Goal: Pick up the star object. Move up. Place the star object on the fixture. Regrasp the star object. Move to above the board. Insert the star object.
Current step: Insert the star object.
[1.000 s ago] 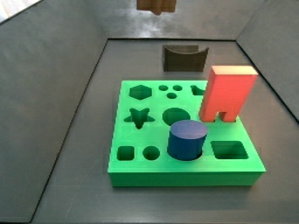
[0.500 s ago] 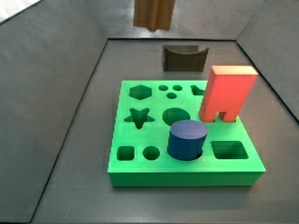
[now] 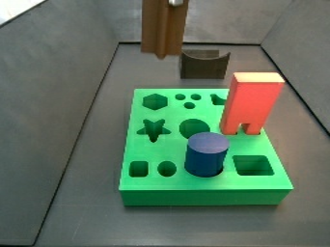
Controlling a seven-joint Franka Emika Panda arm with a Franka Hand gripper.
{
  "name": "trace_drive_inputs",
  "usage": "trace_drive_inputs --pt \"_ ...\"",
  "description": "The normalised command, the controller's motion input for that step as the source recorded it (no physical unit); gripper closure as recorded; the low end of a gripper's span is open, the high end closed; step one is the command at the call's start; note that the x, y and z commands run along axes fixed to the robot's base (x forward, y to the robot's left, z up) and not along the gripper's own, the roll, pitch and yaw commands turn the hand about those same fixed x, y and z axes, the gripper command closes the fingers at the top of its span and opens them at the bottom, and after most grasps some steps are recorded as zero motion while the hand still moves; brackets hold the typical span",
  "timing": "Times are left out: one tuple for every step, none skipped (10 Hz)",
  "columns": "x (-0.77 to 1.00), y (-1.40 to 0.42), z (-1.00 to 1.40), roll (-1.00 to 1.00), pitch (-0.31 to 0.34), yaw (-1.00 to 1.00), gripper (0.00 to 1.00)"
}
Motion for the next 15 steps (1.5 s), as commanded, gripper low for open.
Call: trace_drive_inputs --pt "-0.22 -0.13 -0.25 0.00 -0.259 -0.03 1.00" --pt "-0.23 -0.17 -0.44 0.01 -0.303 -0.05 1.00" --pt "-0.21 -0.17 -0.47 0.13 -0.264 -0.04 1.00" --pt "-0.19 -0.16 -0.42 0.11 -0.276 -0.05 1.00" --pt "-0.17 -0.13 -0.28 0.05 -0.253 -0.03 1.00" --pt "-0.17 -0.08 -0.10 0.00 -0.181 0.00 1.00" --pt "0.00 -0.15 -0.35 0.01 -0.239 0.00 1.00" --pt "0.08 -0.06 -0.37 0.05 -0.161 0.08 1.00" --pt "0.12 -0.09 -0.34 0.04 -0.164 0.01 1.00" --pt "0.00 -0.09 -0.11 0.02 -0.066 0.00 1.00" --pt "0.00 -0.06 -0.19 0.09 -0.041 0.01 1.00" --pt "0.13 -0.08 -0.31 0.25 0.000 0.07 1.00" --pt "0.13 -0.03 -0.34 0.18 -0.036 0.08 1.00" --pt "0.07 -0.03 -0.33 0.17 -0.051 0.07 1.00" --pt "0.04 -0.04 -0.25 0.14 -0.043 0.08 1.00"
